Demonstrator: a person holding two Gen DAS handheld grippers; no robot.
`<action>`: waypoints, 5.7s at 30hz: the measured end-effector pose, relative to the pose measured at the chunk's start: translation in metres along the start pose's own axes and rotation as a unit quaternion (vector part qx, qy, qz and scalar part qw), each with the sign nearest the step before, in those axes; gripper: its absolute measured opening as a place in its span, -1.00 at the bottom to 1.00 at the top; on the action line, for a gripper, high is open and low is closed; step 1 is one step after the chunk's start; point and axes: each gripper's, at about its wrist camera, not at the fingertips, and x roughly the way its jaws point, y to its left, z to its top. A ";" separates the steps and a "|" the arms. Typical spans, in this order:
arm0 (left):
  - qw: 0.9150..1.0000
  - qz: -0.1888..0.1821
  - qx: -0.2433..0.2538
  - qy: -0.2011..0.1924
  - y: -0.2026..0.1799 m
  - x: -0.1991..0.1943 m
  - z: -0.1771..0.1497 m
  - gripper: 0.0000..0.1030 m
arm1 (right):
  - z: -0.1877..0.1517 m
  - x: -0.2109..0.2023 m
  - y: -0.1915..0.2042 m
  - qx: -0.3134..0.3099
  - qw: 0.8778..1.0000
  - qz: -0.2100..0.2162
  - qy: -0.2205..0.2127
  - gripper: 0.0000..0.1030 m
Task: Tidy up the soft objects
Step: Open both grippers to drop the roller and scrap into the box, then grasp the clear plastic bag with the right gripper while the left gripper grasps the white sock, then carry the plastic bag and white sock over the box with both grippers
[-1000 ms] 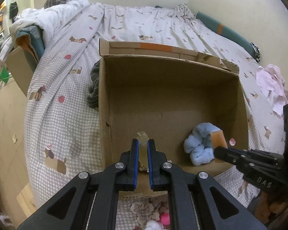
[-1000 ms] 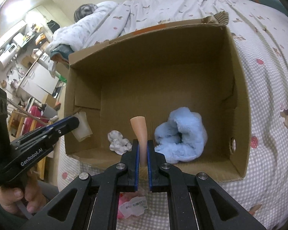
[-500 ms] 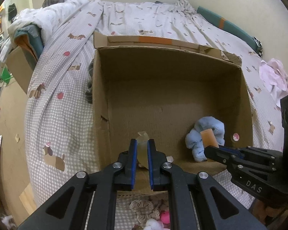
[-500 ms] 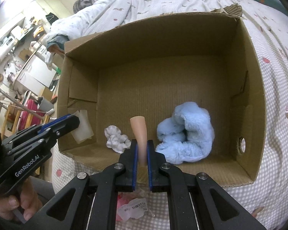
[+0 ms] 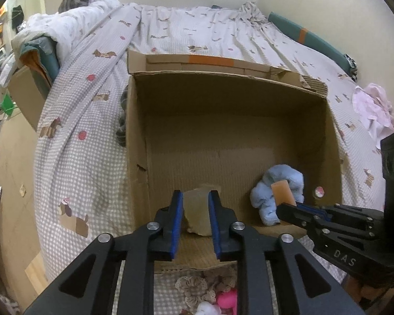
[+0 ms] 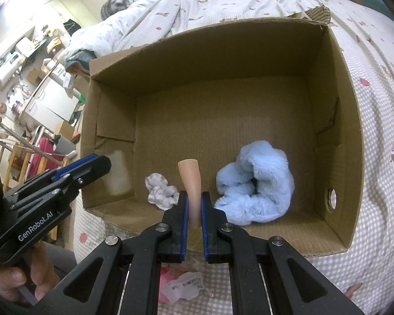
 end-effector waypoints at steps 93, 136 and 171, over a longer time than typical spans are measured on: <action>0.993 0.067 -0.094 0.038 0.056 -0.045 -0.090 0.97 | -0.080 0.041 0.005 0.059 0.989 -0.028 0.132 -0.04; 0.969 -0.071 -0.065 0.229 0.011 0.016 -0.136 -0.63 | -0.080 -0.022 -0.020 0.039 0.997 -0.021 0.061 -0.69; 0.998 0.010 -0.058 0.026 0.030 -0.090 -0.030 -0.63 | -0.037 -0.107 0.028 -0.004 0.998 0.048 -0.045 -0.69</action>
